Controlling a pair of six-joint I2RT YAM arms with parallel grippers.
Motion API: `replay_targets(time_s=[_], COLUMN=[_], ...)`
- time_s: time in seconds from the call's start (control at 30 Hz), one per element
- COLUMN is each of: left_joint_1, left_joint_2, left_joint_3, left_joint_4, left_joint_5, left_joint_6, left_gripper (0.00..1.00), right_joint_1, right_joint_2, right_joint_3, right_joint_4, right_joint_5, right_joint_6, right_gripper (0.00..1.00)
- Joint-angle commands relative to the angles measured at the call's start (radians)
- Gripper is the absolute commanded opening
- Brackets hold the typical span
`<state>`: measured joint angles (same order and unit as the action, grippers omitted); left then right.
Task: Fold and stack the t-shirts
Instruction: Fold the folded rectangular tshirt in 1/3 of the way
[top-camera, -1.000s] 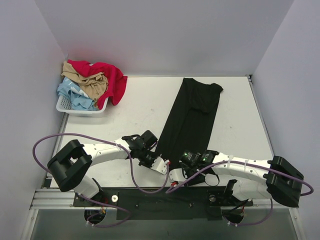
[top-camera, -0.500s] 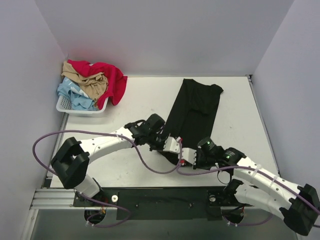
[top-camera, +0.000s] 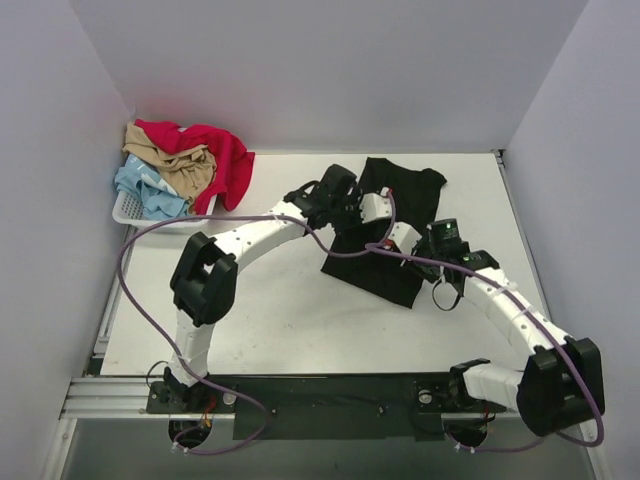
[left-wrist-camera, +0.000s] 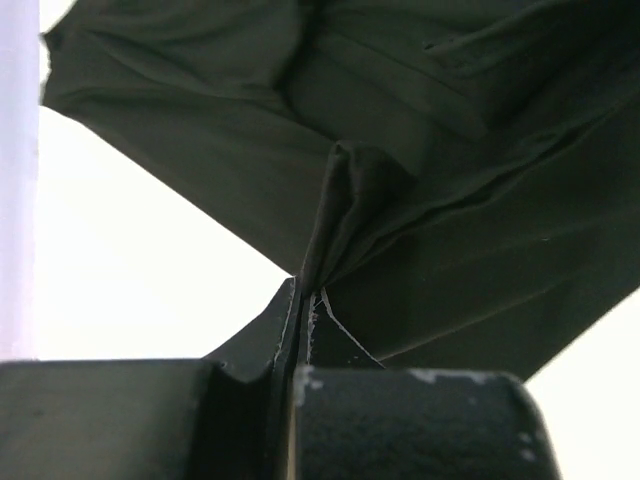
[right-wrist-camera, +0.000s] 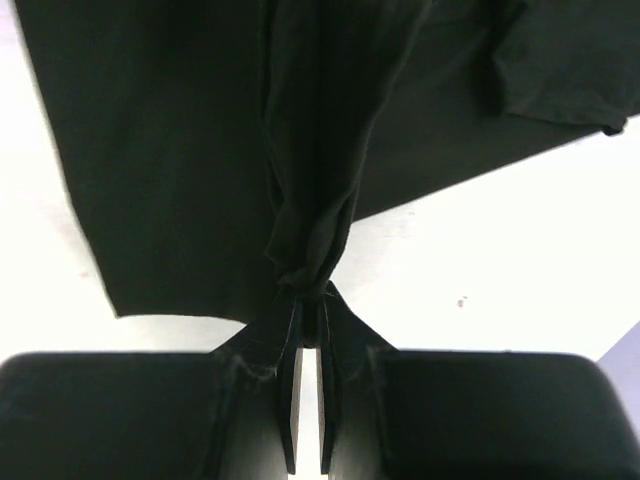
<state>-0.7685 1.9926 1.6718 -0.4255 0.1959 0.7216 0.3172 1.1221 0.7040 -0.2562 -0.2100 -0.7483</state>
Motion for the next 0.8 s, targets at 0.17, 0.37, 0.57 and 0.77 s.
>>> replay_targets(time_s=[0.17, 0.37, 0.57, 0.77], left_joint_1=[0.014, 0.029, 0.034, 0.04], left_joint_2=[0.236, 0.362, 0.42, 0.485], left_joint_3=[0.351, 0.502, 0.539, 0.591], left_joint_4=[0.005, -0.053, -0.093, -0.107], left_joint_5=[-0.095, -0.087, -0.096, -0.125], left_joint_6=[0.016, 0.039, 0.079, 0.095], left_gripper=[0.0, 0.0, 0.0, 0.0], right_joint_1=[-0.139, -0.168, -0.188, -0.207], right_joint_2=[0.24, 0.357, 0.453, 0.504], right_joint_3=[0.186, 0.262, 0.324, 0.365], right_joint_4=[0.138, 0.158, 0.153, 0.161], right_joint_5=[-0.087, -0.12, -0.111, -0.095], right_joint_6=[-0.106, -0.16, -0.191, -0.197], right_gripper=[0.0, 0.0, 0.0, 0.0])
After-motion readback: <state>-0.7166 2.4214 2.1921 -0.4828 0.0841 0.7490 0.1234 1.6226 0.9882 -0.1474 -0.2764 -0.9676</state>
